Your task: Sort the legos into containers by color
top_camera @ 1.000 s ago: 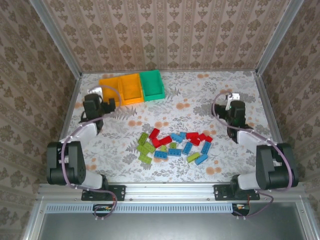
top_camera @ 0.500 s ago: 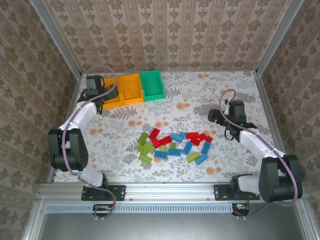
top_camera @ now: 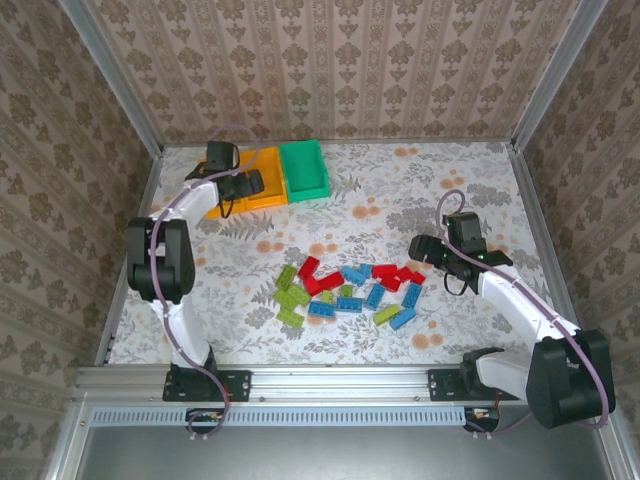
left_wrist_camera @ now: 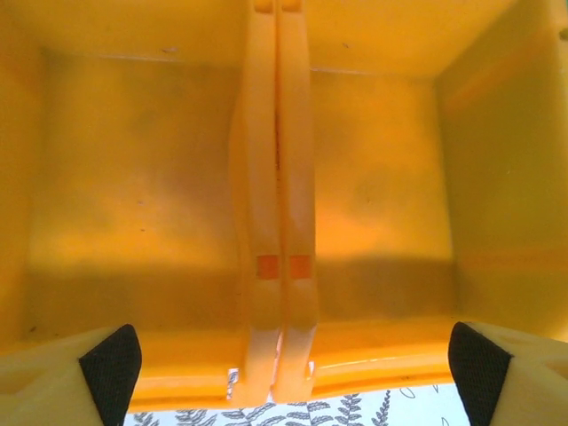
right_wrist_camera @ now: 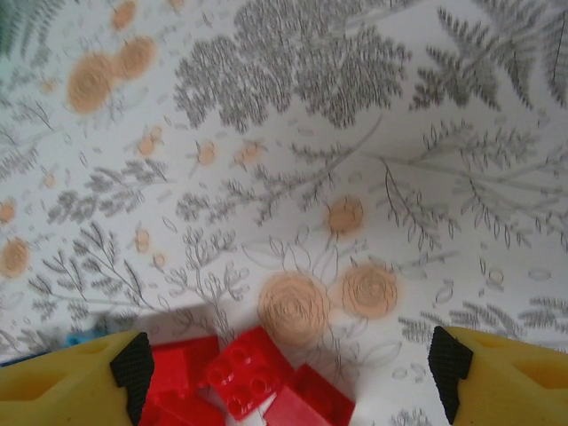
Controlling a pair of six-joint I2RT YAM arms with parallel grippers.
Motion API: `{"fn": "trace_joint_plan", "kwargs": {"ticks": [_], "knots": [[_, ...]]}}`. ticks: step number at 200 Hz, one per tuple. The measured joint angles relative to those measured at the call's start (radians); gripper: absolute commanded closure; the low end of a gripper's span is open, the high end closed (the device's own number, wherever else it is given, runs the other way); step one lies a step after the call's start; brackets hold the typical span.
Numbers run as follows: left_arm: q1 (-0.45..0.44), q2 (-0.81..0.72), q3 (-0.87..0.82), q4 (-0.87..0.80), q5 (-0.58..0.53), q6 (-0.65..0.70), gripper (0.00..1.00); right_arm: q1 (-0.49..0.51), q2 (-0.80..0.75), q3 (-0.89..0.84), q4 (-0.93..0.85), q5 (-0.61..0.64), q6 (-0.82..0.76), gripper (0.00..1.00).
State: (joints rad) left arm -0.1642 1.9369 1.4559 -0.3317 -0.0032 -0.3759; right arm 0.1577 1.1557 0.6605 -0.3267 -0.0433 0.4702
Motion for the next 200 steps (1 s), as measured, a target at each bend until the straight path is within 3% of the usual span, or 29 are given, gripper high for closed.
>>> {"fn": "trace_joint_plan", "kwargs": {"ticks": [23, 57, 113, 200], "knots": [[-0.010, 0.035, 0.022, -0.013, 0.003, -0.003, 0.33, 0.032, 0.000, 0.000, -0.038, 0.014, 0.021, 0.15], [-0.019, 0.077, 0.040, -0.018, 0.012, -0.013, 0.41, 0.082, 0.009, 0.000, -0.048, 0.029, 0.040, 0.15], [-0.048, 0.086, 0.040, -0.018, 0.030, -0.011, 0.72, 0.199, 0.132, 0.045, -0.067, 0.063, 0.050, 0.14], [-0.210, 0.090, 0.041, 0.008, 0.039, -0.010, 0.75, 0.297, 0.250, 0.149, -0.068, 0.089, 0.030, 0.13]]}}
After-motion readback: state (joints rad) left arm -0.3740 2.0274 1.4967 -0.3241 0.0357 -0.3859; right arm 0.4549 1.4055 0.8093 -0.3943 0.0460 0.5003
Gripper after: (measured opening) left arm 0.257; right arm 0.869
